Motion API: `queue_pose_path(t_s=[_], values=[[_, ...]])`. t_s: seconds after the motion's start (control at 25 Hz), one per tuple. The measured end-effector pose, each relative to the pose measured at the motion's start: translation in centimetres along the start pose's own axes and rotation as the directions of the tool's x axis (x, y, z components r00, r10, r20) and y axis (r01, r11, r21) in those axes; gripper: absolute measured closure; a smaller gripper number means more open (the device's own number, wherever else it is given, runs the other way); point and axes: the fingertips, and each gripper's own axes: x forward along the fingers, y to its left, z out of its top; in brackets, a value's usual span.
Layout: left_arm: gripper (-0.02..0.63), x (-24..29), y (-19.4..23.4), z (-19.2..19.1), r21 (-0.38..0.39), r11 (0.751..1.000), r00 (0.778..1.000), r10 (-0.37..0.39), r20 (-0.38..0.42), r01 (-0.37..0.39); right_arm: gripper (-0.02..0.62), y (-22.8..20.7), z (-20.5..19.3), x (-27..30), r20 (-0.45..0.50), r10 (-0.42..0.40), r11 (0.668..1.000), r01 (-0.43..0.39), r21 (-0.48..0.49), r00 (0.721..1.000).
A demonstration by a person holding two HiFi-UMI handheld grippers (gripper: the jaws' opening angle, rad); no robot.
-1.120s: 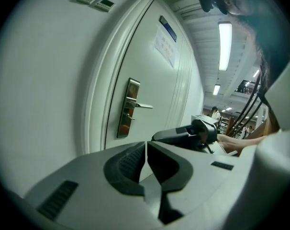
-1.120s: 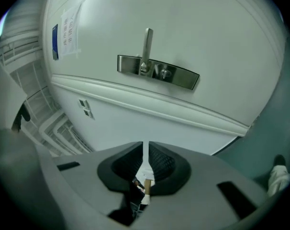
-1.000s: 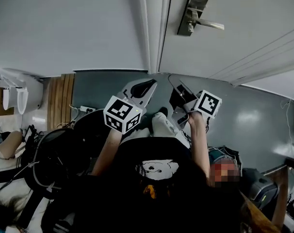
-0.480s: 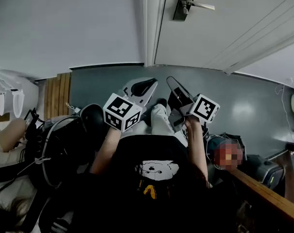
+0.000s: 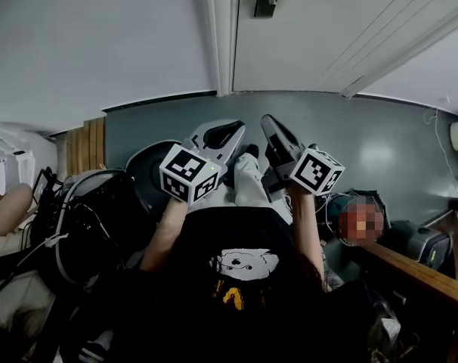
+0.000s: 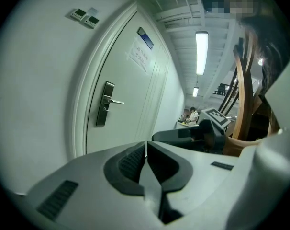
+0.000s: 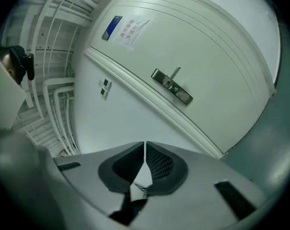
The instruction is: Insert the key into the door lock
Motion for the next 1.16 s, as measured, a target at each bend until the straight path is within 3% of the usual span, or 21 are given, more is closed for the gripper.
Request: queue_pose_path(t_s=[0.32, 0.6, 0.88, 1.16], values=[[0.589, -2.4, -2.7, -0.1, 0.007, 1.000, 1.000, -0.011, 0.013, 0.011, 0.586, 2.2, -0.9, -3.0, 0.013, -0.011, 0.998, 0.012, -0.060, 1.000], [0.589, -1.2, -1.3, -1.0, -0.025, 1.000, 1.000, -0.018, 0.014, 0.018, 0.586, 0.5, -0.8, -2.0, -0.005, -0.044, 0.995, 0.044, -0.089, 0.999], [0.589, -3.2, -4.0, -1.1, 0.000, 1.000, 1.000, -0.002, 0.010, 0.002, 0.586, 2.5, -1.0, -4.8, -0.005, -0.035, 0.989, 0.034, -0.141, 0.999], [0.589, -3.1, -3.9, -1.1, 0.014, 1.000, 1.000, 0.016, 0.012, -0.016, 0.588, 1.0, 0.6, -4.8, -0.016, -0.060, 0.974, 0.055, -0.221, 0.998]])
